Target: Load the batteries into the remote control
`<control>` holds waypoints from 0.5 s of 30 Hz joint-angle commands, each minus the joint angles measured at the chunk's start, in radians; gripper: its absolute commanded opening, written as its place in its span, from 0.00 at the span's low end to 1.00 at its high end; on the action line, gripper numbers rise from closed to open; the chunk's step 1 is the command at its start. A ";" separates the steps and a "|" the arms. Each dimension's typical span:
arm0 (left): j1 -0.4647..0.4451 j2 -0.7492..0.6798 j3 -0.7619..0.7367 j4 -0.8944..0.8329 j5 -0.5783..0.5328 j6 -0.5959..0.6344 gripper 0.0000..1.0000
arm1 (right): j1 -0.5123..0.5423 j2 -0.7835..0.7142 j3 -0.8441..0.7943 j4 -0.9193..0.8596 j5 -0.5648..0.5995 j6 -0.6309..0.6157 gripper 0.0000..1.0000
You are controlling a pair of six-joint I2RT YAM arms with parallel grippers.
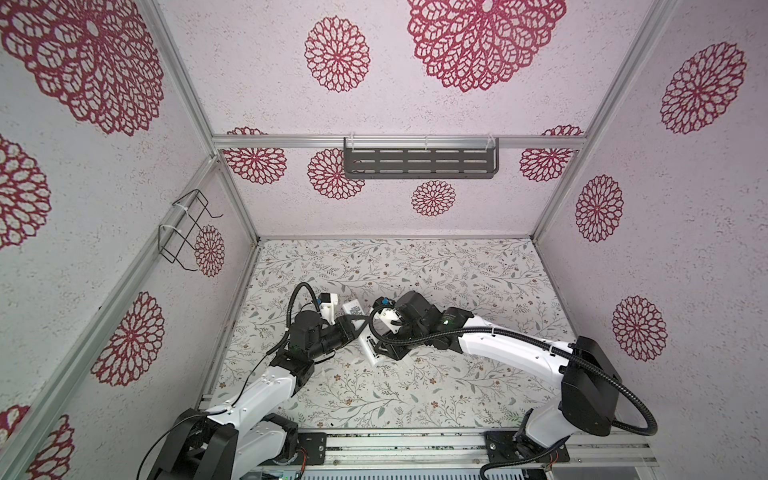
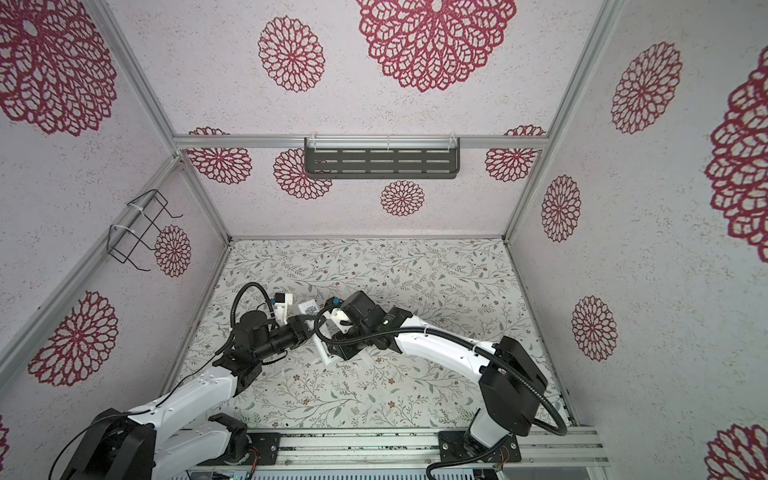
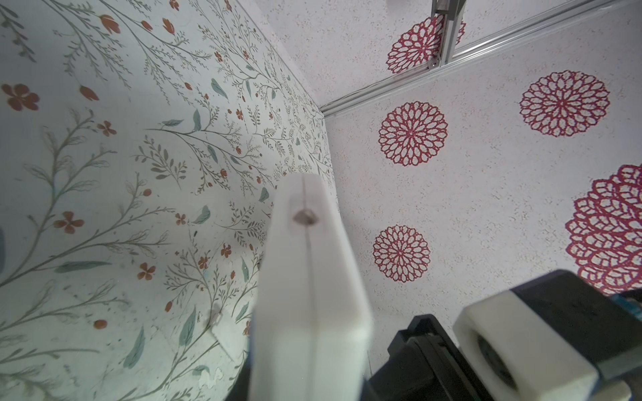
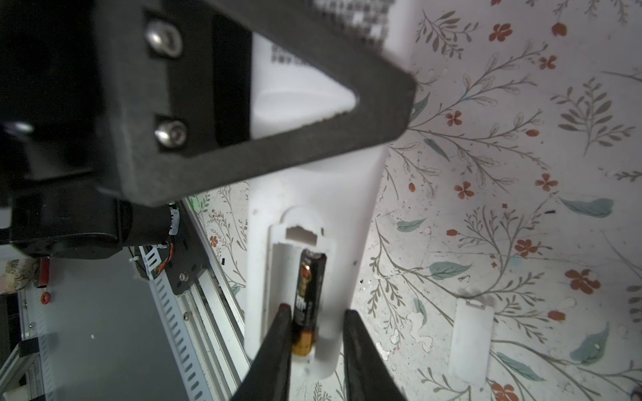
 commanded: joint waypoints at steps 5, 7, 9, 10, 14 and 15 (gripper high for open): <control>0.005 -0.034 0.006 0.082 0.056 -0.021 0.00 | 0.006 0.027 0.001 -0.024 0.013 -0.013 0.20; 0.005 -0.035 0.008 0.083 0.059 -0.021 0.00 | 0.010 0.030 0.005 -0.029 0.013 -0.016 0.19; 0.006 -0.036 0.008 0.083 0.061 -0.020 0.00 | 0.011 0.033 0.004 -0.027 0.013 -0.017 0.19; 0.005 -0.037 0.008 0.085 0.062 -0.019 0.00 | 0.013 0.037 0.005 -0.028 0.013 -0.018 0.19; 0.006 -0.039 0.007 0.096 0.065 -0.025 0.00 | 0.019 0.052 0.013 -0.034 0.026 -0.023 0.18; 0.006 -0.041 0.007 0.097 0.067 -0.026 0.00 | 0.022 0.056 0.017 -0.036 0.033 -0.023 0.18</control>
